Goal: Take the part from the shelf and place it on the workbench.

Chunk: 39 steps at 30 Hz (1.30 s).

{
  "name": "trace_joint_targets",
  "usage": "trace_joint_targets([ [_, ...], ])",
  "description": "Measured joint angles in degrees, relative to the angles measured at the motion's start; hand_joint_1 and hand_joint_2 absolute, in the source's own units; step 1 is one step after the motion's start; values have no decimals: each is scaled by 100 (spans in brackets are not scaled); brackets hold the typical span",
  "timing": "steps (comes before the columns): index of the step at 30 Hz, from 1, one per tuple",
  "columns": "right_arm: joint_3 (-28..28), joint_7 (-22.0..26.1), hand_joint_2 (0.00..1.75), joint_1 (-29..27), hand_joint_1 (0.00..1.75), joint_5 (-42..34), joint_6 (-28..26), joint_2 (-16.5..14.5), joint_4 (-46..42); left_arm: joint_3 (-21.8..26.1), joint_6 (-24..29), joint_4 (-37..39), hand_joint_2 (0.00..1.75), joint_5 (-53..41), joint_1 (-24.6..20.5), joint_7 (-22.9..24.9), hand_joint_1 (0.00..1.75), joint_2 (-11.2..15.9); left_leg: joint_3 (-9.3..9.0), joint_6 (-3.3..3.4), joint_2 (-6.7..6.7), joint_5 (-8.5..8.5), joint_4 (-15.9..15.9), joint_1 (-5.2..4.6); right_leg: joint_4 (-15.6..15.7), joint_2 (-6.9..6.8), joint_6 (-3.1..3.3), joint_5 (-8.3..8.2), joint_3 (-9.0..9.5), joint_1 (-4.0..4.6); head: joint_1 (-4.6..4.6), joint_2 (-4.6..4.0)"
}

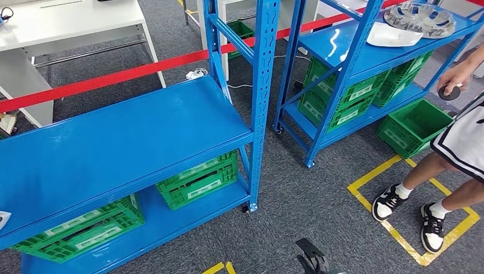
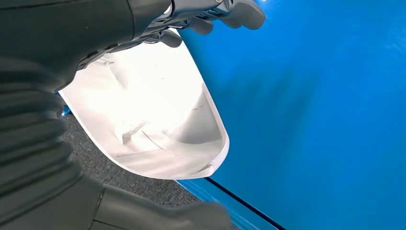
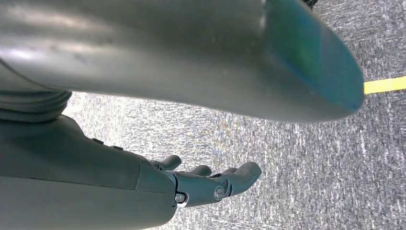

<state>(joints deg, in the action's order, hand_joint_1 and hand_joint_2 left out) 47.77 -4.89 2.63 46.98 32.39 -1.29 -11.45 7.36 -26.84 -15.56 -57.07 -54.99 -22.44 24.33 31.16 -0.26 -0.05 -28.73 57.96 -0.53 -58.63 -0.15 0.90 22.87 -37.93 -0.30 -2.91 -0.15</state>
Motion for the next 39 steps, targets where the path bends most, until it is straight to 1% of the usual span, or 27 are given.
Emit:
trace_joint_targets([
  [11,44,2,0,-1,0,1,0,0,0,-142,-211,35,175,-75,-12,38,0,0,2,0,0,0,0,0,0,0,0,0,0,-1,-1,0],
  [18,92,-2,0,-1,0,-12,1,0,0,-329,-196,61,175,-267,36,183,0,-9,1,0,0,-1,0,0,0,0,0,0,-1,0,-1,0],
  [22,100,-14,0,2,0,-10,0,0,0,-491,-1,72,175,-445,80,317,0,-69,2,0,0,0,0,-1,0,0,0,0,-1,0,0,0],
  [27,101,-25,0,5,0,-3,1,0,0,-705,516,69,175,-673,175,370,0,-207,2,0,-1,0,0,-1,0,0,0,0,-1,-1,0,0],
  [31,103,-25,0,5,0,-3,0,0,0,-815,597,71,175,-703,229,377,0,-284,3,0,0,-1,0,-1,0,0,0,0,-2,-1,0,0],
  [32,105,-25,0,5,0,-3,1,0,0,-835,608,72,175,-704,231,377,7,-293,3,1,0,-1,0,-1,0,0,0,0,-2,-1,0,0],
  [35,116,-23,0,5,0,2,1,0,0,-878,735,71,175,-733,252,351,137,-320,3,1,0,-1,0,-1,0,-1,0,0,-2,-1,0,0],
  [36,122,-21,0,5,0,6,0,0,0,-899,829,70,175,-760,273,339,175,-332,3,1,0,-1,0,-1,0,0,0,0,-2,-1,0,0],
  [39,135,1,0,5,0,15,1,0,0,-982,1164,69,175,-839,371,324,175,-389,2,1,0,-1,0,-1,0,0,0,0,-2,-1,0,0],
])
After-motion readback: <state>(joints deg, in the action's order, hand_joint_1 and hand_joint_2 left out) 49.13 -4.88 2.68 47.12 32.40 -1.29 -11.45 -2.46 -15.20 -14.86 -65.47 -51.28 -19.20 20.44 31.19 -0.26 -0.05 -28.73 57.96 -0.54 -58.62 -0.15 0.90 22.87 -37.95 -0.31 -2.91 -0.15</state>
